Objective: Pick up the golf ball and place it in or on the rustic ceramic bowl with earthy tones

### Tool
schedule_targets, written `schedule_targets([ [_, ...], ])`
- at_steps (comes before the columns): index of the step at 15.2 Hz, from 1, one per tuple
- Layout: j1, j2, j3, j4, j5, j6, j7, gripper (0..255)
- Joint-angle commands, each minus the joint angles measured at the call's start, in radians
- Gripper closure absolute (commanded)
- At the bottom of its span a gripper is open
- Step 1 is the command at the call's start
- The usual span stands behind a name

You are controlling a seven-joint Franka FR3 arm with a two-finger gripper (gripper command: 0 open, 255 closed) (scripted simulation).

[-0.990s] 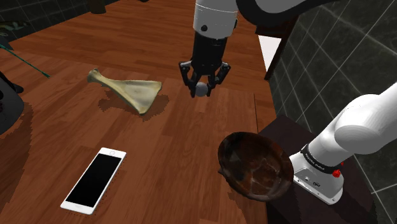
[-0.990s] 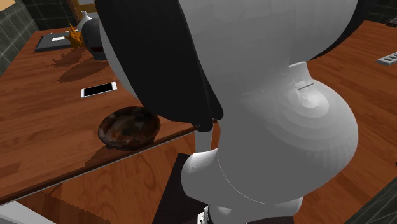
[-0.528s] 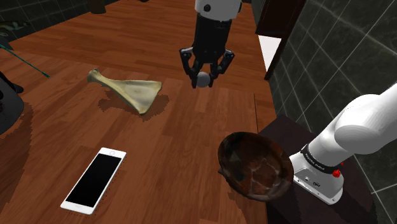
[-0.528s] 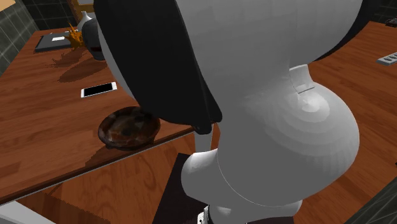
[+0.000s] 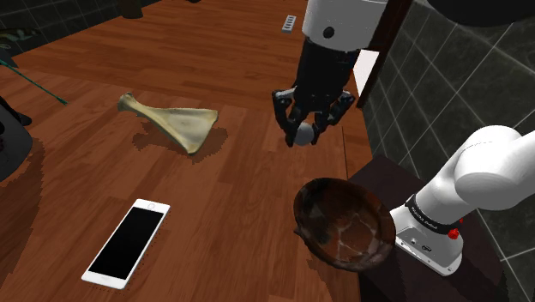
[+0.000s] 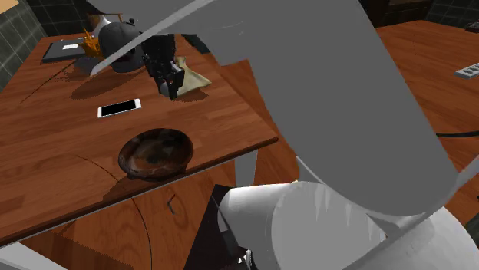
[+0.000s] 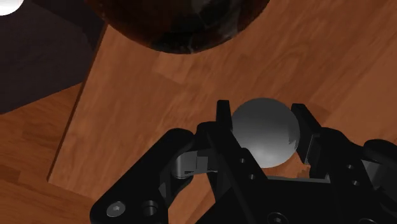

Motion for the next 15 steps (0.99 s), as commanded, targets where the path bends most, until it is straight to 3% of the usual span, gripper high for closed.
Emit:
schedule_targets([
  [1, 0.03, -0.063, -0.005, -0.042, 0.031, -0.015, 0.011, 255],
  [8, 0.154, -0.268, 0.018, -0.148, 0.136, -0.084, 0.111, 255],
  [15, 0.165, -0.276, 0.052, -0.24, 0.166, 0.001, 0.097, 255],
])
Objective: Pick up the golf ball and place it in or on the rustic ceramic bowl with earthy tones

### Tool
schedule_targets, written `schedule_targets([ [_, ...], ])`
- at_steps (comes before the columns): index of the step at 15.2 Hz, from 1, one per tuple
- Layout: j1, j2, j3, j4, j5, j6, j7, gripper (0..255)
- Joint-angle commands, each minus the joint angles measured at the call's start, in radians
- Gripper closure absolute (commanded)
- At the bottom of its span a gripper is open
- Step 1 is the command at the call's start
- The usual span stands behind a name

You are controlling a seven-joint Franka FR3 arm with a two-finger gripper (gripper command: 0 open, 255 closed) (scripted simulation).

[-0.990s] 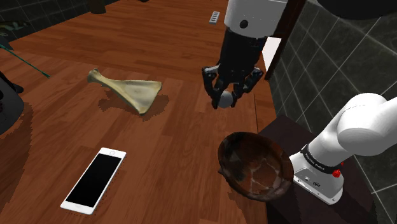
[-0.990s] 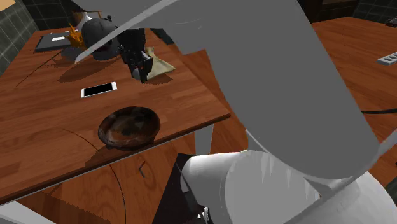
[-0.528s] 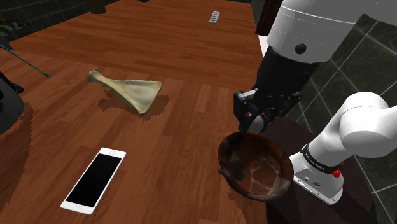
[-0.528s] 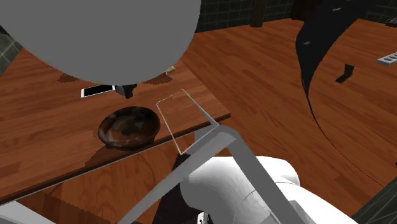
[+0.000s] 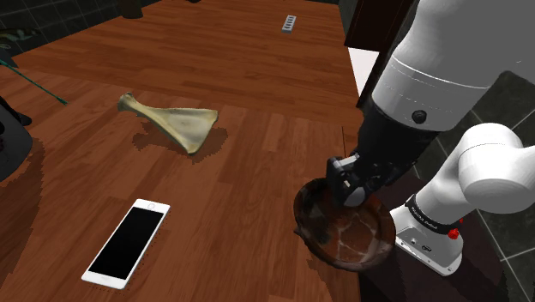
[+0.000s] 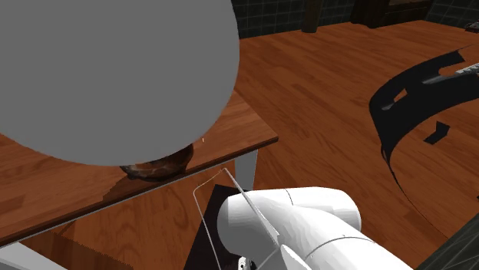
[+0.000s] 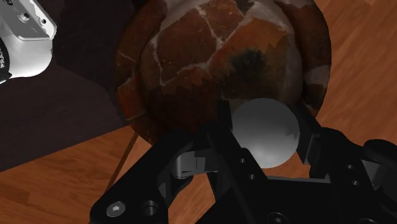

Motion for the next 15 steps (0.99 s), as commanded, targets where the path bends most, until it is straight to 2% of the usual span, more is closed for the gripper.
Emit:
schedule_targets([
  [1, 0.002, 0.0, 0.011, -0.024, 0.009, 0.026, -0.004, 255],
  [5, 0.007, 0.002, 0.033, -0.072, 0.028, 0.076, -0.011, 255],
  [13, 0.007, 0.002, 0.033, -0.072, 0.028, 0.076, -0.011, 255],
  [14, 0.007, 0.002, 0.033, -0.072, 0.028, 0.076, -0.011, 0],
  [15, 0.007, 0.002, 0.033, -0.072, 0.028, 0.076, -0.011, 0],
])
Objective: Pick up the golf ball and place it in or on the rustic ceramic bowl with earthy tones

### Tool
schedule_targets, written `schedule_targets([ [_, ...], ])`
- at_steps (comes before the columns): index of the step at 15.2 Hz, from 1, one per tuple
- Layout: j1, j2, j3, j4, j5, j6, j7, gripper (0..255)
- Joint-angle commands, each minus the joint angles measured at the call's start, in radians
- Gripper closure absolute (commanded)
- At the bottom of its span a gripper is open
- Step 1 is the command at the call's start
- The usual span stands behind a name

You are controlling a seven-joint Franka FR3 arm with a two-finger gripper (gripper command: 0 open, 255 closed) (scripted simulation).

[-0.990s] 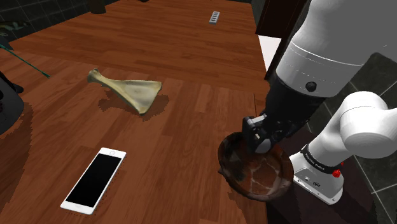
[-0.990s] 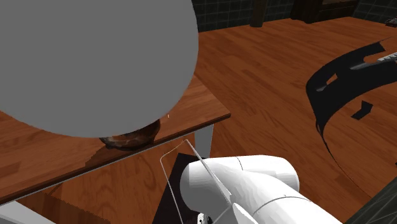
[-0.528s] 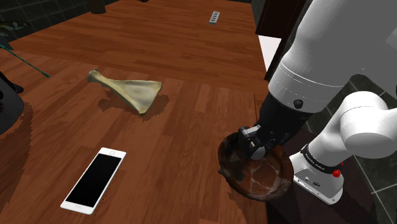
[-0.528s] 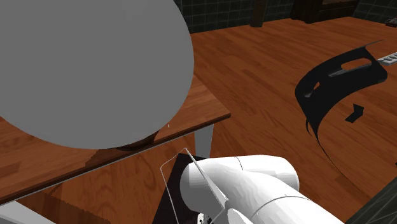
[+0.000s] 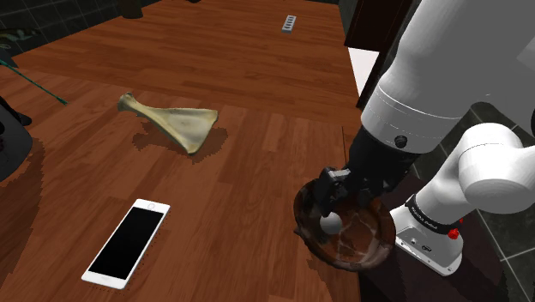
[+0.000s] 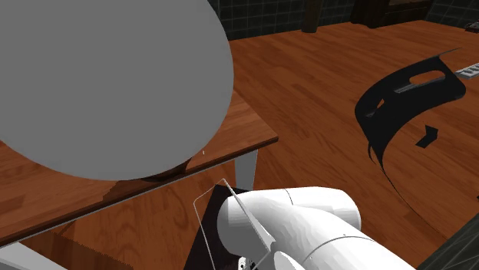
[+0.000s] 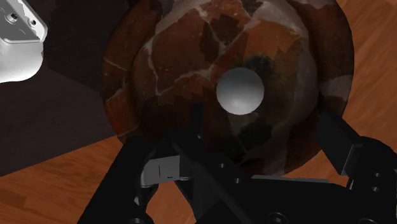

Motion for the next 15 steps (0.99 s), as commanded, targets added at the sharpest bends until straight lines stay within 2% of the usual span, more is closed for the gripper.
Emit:
schedule_targets([
  [1, 0.0, 0.0, 0.0, 0.0, 0.0, 0.0, 0.0, 0],
  [4, 0.0, 0.0, 0.0, 0.0, 0.0, 0.0, 0.0, 0],
  [8, -0.008, -0.009, -0.06, 0.107, -0.044, -0.121, 0.011, 0],
  [15, -0.008, -0.009, -0.06, 0.107, -0.044, -0.121, 0.011, 0],
])
